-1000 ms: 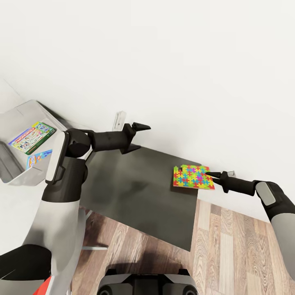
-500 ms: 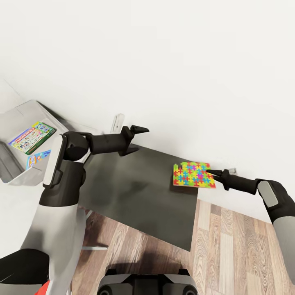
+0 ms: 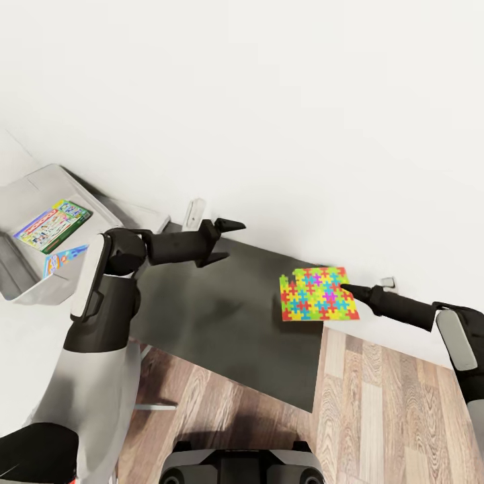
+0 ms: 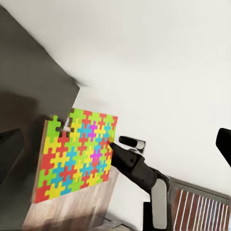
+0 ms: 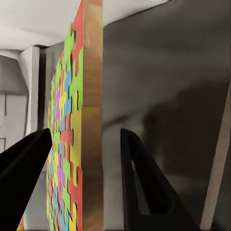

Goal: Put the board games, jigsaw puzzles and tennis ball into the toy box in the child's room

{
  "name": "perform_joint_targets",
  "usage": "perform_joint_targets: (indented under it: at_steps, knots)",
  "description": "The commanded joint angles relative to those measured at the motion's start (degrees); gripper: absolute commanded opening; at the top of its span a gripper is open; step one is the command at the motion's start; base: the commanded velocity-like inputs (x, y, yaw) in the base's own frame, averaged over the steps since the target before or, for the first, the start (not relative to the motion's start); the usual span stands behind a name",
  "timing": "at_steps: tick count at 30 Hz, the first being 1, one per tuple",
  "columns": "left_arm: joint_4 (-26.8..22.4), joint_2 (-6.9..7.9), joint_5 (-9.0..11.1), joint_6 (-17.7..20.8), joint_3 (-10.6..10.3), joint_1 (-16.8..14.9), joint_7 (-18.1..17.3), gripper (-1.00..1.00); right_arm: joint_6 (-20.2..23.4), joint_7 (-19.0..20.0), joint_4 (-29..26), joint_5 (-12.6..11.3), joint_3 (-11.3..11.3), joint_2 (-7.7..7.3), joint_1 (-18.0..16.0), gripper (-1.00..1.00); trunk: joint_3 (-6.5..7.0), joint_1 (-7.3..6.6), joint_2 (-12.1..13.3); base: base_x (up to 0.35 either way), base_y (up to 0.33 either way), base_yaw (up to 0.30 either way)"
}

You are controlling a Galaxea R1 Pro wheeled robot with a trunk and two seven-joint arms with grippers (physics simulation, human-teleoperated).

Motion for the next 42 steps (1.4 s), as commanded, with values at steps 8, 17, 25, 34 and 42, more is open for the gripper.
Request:
perform_joint_targets:
  at_steps: [8,17,25,34,42]
  knots:
    - [-1.02,-0.40,0.48,0.52,0.06,3.07,-2.01,1.00,0.18,1.00,-4.49,-0.58,-1.05,0.07,1.91,-1.00,-0.07,0.04,-0.09,0.000,0.000,0.000]
    - [-1.29,-0.65,0.83,1.42,-0.02,5.71,-12.29,1.00,0.18,2.06,-8.97,-4.16,-1.30,0.08,3.12,-1.00,-0.07,0.04,-0.09,0.000,0.000,0.000]
    - [-1.35,-0.44,0.71,1.95,-2.37,8.18,-22.99,1.00,0.18,2.34,-12.13,-6.52,-1.28,0.06,4.78,-1.00,-0.07,0.04,-0.09,0.000,0.000,0.037]
    - [-1.36,-0.25,0.48,2.07,-4.37,9.30,-26.59,1.00,0.18,2.42,-13.52,-7.32,-1.25,0.09,5.25,-1.00,-0.07,0.04,-0.09,0.000,0.000,0.204]
    - [-1.36,-0.28,0.48,2.83,-4.97,9.71,-28.54,1.00,0.18,2.38,-13.89,-7.53,-1.16,0.10,5.37,-1.00,-0.07,0.04,-0.09,0.000,0.000,0.277]
